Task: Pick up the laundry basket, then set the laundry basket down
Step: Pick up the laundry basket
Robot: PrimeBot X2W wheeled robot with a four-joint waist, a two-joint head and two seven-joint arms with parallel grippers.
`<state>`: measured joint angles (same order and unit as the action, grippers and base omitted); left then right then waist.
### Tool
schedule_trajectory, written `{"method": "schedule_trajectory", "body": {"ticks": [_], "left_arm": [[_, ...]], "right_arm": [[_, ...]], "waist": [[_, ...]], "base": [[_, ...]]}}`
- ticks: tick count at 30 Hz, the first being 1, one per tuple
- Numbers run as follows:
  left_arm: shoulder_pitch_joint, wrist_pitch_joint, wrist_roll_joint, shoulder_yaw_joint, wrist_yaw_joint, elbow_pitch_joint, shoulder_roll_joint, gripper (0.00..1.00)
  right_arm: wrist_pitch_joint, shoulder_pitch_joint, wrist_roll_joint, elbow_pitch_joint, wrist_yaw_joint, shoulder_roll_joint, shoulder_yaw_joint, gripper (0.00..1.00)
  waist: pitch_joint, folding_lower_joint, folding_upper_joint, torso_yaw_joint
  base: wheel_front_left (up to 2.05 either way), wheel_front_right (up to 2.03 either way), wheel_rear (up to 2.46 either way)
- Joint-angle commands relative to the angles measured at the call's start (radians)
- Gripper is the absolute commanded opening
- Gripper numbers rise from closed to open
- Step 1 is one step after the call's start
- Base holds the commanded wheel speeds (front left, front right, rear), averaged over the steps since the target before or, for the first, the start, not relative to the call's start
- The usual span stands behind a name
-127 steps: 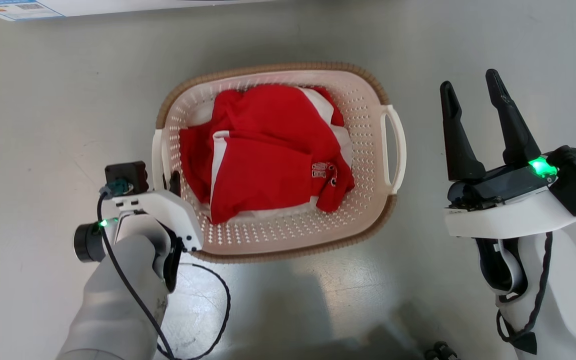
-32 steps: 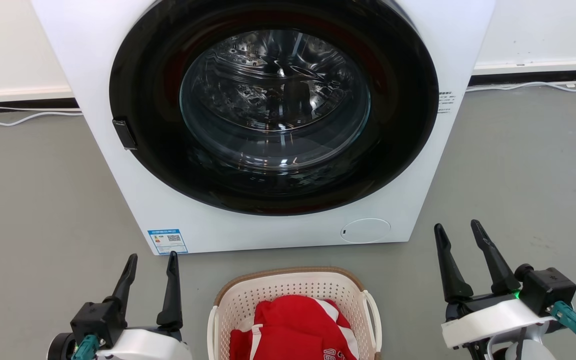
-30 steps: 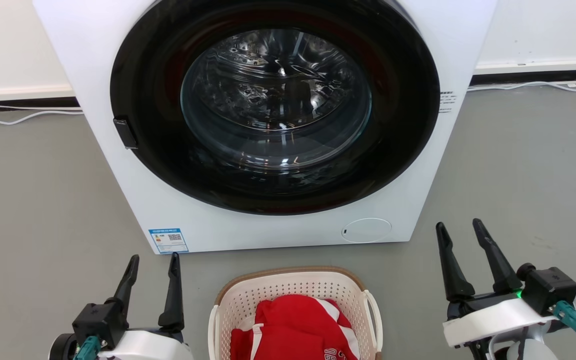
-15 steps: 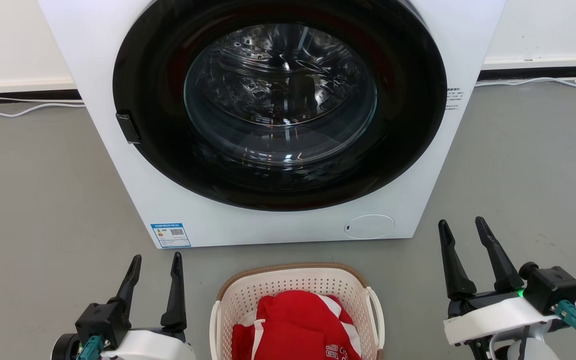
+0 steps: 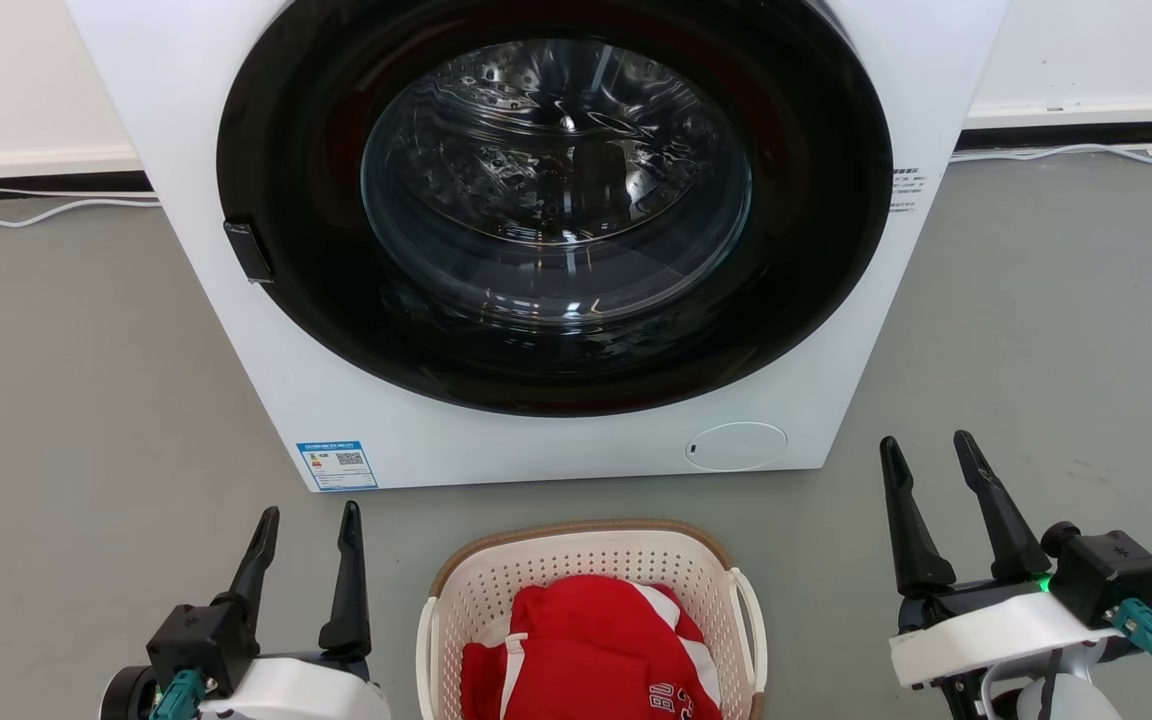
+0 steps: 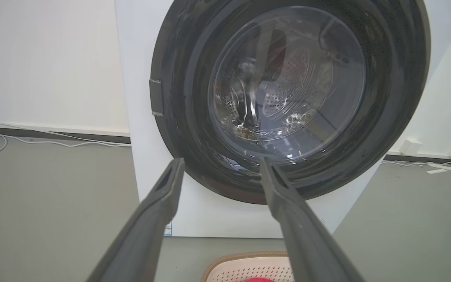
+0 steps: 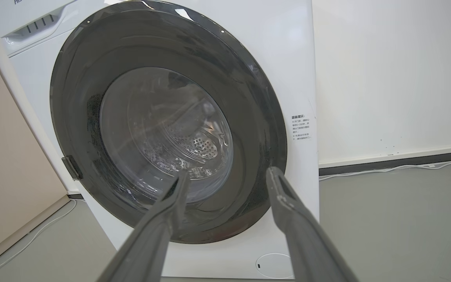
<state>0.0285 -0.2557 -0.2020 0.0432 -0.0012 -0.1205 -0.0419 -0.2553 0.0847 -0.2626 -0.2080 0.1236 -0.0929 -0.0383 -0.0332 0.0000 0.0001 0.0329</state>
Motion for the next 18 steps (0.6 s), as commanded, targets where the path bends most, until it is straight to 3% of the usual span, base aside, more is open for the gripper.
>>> {"method": "schedule_trajectory", "body": {"ticks": [1, 18], "left_arm": [[-0.051, -0.006, -0.01, -0.027, 0.008, 0.034, -0.008, 1.0], [-0.057, -0.006, -0.018, -0.019, 0.021, 0.041, -0.008, 1.0]], "right_arm": [[-0.006, 0.035, 0.008, 0.028, 0.007, -0.008, -0.022, 1.0], [-0.006, 0.044, 0.007, 0.028, 0.007, -0.01, -0.021, 1.0]], "waist": [[-0.001, 0.0, -0.0001, 0.001], [-0.021, 0.0, -0.0001, 0.006]], "base": [[0.0, 0.0, 0.0], [0.0, 0.0, 0.0]]}}
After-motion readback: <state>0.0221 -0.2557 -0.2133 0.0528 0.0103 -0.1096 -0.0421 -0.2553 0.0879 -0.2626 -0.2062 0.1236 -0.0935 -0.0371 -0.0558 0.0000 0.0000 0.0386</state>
